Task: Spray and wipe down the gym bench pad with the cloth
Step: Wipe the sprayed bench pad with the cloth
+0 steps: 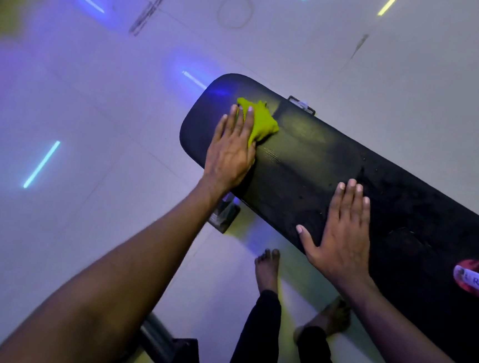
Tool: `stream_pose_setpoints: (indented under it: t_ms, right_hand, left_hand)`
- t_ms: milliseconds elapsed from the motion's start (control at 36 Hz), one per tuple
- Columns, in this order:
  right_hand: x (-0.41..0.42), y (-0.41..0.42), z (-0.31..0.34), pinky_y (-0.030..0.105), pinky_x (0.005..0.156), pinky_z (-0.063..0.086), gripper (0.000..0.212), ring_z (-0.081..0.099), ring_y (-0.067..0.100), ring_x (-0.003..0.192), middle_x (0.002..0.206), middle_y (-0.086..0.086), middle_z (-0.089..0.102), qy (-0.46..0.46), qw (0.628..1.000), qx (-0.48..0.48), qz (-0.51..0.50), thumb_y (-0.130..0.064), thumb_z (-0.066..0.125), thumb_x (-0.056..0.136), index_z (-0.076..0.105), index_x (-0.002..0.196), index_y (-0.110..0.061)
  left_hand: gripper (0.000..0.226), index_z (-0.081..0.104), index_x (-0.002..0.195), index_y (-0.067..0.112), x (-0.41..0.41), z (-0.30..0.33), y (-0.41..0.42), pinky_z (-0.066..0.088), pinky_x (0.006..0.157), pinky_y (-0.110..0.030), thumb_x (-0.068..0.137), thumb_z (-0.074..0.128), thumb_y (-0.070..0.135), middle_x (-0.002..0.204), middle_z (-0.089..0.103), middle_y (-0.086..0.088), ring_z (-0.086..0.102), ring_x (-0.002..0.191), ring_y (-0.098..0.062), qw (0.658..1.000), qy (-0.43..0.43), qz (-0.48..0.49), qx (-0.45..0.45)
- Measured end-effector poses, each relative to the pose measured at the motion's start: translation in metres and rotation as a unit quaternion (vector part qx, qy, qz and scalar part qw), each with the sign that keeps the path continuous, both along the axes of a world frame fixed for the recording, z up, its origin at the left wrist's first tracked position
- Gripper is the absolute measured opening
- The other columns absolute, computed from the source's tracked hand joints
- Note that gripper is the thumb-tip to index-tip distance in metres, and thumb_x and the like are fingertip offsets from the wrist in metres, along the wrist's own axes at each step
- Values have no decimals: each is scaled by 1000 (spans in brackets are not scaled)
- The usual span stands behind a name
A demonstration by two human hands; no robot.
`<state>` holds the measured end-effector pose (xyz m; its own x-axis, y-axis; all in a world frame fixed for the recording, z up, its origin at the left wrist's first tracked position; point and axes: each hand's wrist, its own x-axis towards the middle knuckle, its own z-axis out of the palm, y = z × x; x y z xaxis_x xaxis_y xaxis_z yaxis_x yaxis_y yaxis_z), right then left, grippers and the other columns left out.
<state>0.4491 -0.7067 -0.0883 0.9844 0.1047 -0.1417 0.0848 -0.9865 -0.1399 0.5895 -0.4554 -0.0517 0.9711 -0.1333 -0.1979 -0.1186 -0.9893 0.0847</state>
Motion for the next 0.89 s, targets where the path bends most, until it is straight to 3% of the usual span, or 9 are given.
stream_pose_setpoints:
  t_ms: [194, 278, 333, 500, 694, 806, 889]
  right_hand:
    - [9, 1, -1, 55, 130, 9, 109, -3, 37, 161, 171, 25, -2, -13, 1000, 15, -9, -70, 38, 90, -2, 162, 2]
    - [3, -6, -3, 58, 129, 11, 110, -3, 38, 161, 171, 25, -2, -12, 1000, 9, -1, -69, 41, 88, 0, 162, 3]
    - [-3, -11, -5, 58, 129, 12, 111, -2, 38, 161, 171, 25, -2, -15, 1000, 8, 3, -69, 42, 88, 1, 162, 3]
    - [-11, -17, -9, 58, 129, 11, 110, -3, 39, 160, 171, 24, -5, -20, 1000, 6, 22, -75, 32, 90, 1, 162, 3]
    - [-2, -5, -8, 57, 129, 11, 111, -4, 39, 160, 171, 24, -5, -23, 999, 16, 31, -73, 38, 90, -1, 162, 2]
    - [-3, -4, -10, 57, 130, 10, 112, -4, 38, 160, 171, 24, -5, -23, 999, 18, 28, -73, 39, 89, -1, 162, 2]
    - [-4, -5, -12, 57, 130, 9, 113, -4, 39, 160, 171, 25, -6, -28, 999, 19, 36, -74, 40, 89, 0, 162, 3]
  left_hand:
    - [62, 15, 162, 13, -38, 14, -44, 4, 127, -38, 105, 34, 31, 170, 5, -15, 3, 159, -30, 984, 33, -46, -168]
    - [64, 11, 163, 19, -70, -4, -72, 4, 129, -45, 106, 33, 39, 170, 1, -15, -1, 159, -30, 983, 60, -133, -109]
    - [65, 10, 163, 23, -82, -19, -79, 4, 129, -47, 106, 32, 45, 171, -1, -16, -3, 159, -30, 986, 32, -155, -58]
    - [70, 16, 162, 28, -75, -34, -56, 11, 128, -45, 102, 29, 61, 171, 8, -10, 3, 159, -26, 980, -28, -195, -36]
    - [69, 19, 162, 22, -85, -34, -25, 15, 128, -46, 103, 32, 56, 171, 12, -8, 7, 159, -25, 997, -40, -67, -21]
    - [76, 12, 163, 19, -99, -33, -61, 9, 128, -49, 101, 32, 58, 171, 3, -15, 0, 159, -32, 998, -26, 44, -32]
    - [75, 13, 163, 24, -91, -35, -78, 8, 128, -50, 100, 32, 62, 171, 4, -15, -1, 159, -34, 999, -29, -10, -44]
